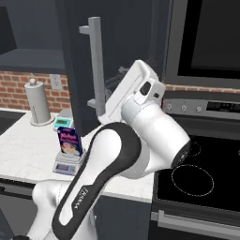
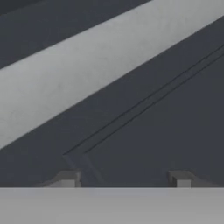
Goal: Pick the cereal and place it on the digital scale for weighing, and close the cabinet.
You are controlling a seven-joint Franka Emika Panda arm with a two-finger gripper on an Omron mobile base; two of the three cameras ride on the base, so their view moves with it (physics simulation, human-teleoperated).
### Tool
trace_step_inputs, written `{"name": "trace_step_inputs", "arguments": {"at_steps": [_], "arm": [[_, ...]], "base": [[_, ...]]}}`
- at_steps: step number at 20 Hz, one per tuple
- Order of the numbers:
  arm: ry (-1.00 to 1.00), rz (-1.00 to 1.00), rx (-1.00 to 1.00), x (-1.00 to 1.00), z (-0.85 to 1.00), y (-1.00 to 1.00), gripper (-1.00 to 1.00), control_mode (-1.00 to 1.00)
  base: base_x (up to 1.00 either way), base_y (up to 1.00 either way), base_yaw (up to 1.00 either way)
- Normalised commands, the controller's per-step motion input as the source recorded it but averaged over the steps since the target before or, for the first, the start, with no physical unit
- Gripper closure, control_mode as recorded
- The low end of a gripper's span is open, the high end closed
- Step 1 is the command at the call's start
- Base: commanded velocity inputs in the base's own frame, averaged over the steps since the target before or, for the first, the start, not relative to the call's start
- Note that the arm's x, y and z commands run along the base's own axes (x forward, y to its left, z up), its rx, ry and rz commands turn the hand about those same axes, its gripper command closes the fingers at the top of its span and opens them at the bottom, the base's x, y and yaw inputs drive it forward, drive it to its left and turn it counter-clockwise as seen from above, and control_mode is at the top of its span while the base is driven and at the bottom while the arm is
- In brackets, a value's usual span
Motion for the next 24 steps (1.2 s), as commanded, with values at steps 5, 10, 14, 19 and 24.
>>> {"name": "trace_step_inputs", "arguments": {"at_steps": [5,10,14,19,24], "arm": [[0.10,-0.18,-0.30,0.34,0.00,1.00,-1.00,-1.00],[-0.01,-0.11,-0.15,0.51,-0.03,1.00,-1.00,-1.00],[-0.01,0.00,-0.02,0.66,-0.13,1.00,-1.00,-1.00],[0.00,0.03,0.00,0.73,-0.41,0.89,-1.00,-1.00],[-0.01,0.08,0.00,0.97,-0.43,0.52,-1.00,-1.00]], "base": [[0.00,0.00,0.00],[0.00,0.00,0.00],[0.00,0.00,0.00],[0.00,0.00,0.00],[0.00,0.00,0.00]]}}
